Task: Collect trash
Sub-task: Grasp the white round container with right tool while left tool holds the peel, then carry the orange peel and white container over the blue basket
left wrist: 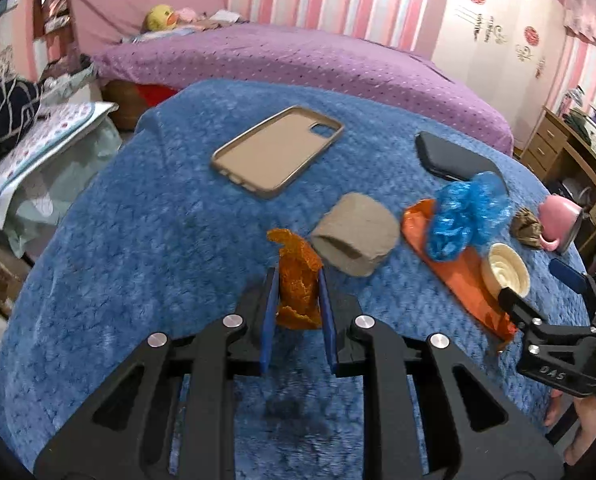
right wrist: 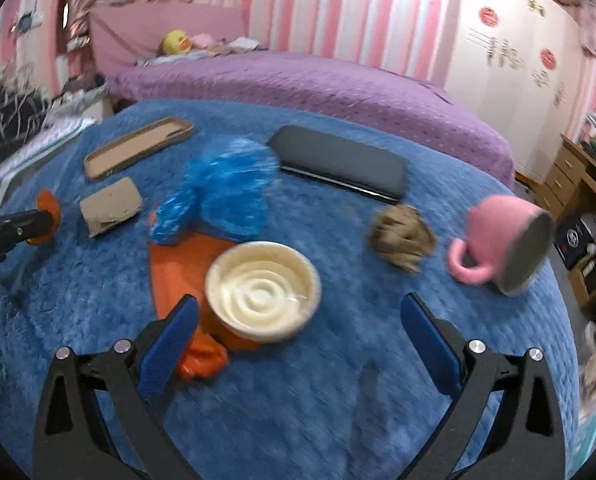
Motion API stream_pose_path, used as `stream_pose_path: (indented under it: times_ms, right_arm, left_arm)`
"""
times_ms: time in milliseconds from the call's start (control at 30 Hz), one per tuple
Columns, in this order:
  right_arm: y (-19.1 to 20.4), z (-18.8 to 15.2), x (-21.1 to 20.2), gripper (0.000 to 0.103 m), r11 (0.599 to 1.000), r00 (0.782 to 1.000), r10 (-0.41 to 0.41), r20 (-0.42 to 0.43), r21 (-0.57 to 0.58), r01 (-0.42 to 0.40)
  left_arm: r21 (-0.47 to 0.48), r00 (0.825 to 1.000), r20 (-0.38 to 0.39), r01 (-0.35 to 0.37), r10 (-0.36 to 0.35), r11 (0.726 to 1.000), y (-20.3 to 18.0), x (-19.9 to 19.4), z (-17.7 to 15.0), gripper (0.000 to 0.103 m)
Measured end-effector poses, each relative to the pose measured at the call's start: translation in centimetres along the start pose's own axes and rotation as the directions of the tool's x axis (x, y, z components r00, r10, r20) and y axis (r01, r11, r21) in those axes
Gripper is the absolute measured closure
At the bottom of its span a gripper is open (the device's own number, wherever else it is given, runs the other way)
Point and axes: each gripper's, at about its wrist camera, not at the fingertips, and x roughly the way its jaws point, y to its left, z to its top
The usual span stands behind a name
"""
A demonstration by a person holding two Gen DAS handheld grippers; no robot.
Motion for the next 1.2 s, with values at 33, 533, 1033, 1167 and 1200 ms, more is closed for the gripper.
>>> stream_pose_path:
  times_ms: [33,533,1033,1167,1200]
  right_arm:
    - [0.3,0.2,0.5,0.006,1.000,1.000,0.003,-0.013,-0.004,-0.003]
    - [-5.6,-1.6,-3.9,0.042,0.996,0.998,0.051,0.024,0.069,-0.052]
    - [-17.2,-8.6,-13.2,0.042,0.976,0.986,-0.130,0.101,0.188,0.110]
    - [-19.3,-10.9,-14.6,0.042,0.967,0.981,-0.170,0.098,0.205,0.148]
    - [-19.9,-11.4,-14.9,0.042,0.965,0.980,-0.173,0.096,0.214,0.150]
  left_arm:
    - [-0.009,1.000,-0.006,-0.004,0.004,1.000,0.2,0.1,0.0,0.084]
    - [0.069,1.000,0.021,0.004,-0.006,0.998,-4.4,-2.1,-0.4,0.084]
    - [0.171,0.985,0.029,0.161,-0.168,0.972,-19.8,-5.6,-5.5,0.084]
    - [0.206,0.980,0.057,0.176,-0.191,0.963,-22.9,-6.7,-7.0,0.084]
    - [0.213,0.978,0.063,0.181,-0.198,0.960,-23.8,-7.0,-7.4,0.084]
